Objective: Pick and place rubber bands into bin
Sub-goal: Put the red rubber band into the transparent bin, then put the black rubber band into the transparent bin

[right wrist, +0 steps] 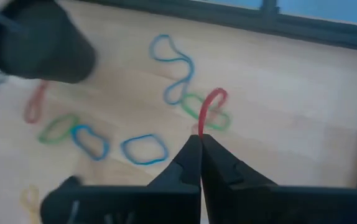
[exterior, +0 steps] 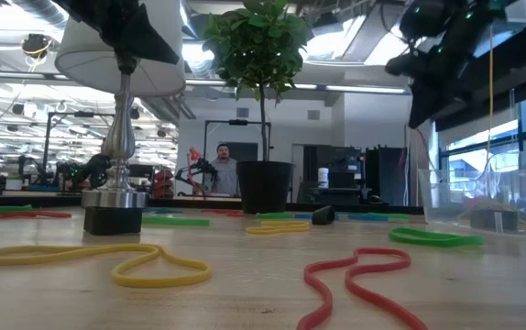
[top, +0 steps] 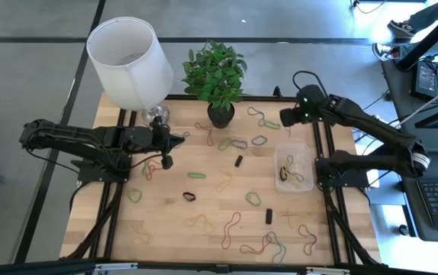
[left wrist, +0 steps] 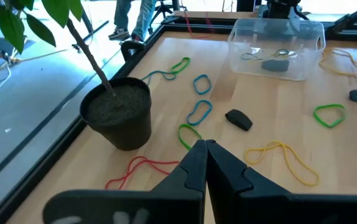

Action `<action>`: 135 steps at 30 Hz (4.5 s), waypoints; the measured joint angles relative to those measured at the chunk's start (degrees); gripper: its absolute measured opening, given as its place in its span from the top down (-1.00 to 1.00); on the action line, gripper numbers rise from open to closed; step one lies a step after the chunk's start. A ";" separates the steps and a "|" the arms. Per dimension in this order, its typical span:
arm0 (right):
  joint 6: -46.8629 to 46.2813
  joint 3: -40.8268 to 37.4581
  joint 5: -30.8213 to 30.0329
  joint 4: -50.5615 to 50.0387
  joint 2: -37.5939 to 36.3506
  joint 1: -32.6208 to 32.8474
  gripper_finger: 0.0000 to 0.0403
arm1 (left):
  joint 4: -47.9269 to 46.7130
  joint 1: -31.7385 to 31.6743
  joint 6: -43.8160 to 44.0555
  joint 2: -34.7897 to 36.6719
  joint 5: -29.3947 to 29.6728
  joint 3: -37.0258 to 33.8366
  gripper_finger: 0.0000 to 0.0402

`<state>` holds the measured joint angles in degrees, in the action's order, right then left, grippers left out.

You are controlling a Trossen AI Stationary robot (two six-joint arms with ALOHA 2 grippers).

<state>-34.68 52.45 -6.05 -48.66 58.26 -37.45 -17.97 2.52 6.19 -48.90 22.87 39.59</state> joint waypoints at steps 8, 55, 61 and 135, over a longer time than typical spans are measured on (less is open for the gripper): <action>-8.68 0.28 -0.40 -0.34 -6.09 8.52 1.00 | -0.40 -0.02 -1.82 0.00 -0.77 0.00 0.99; -49.24 -9.31 -2.88 -17.22 7.76 45.16 0.79 | -4.52 -0.07 -8.99 0.59 -10.95 -0.02 0.99; -49.22 -9.28 -2.90 -18.42 7.74 45.16 0.57 | -4.51 -0.07 -8.57 0.59 -10.54 -0.02 0.99; -25.73 -9.27 -3.91 -13.77 6.93 46.44 0.92 | -18.83 13.23 6.50 -24.28 -1.54 21.03 0.99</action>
<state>-60.41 43.18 -9.96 -62.43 65.19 8.99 -36.80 15.75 12.69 -73.19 21.33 60.62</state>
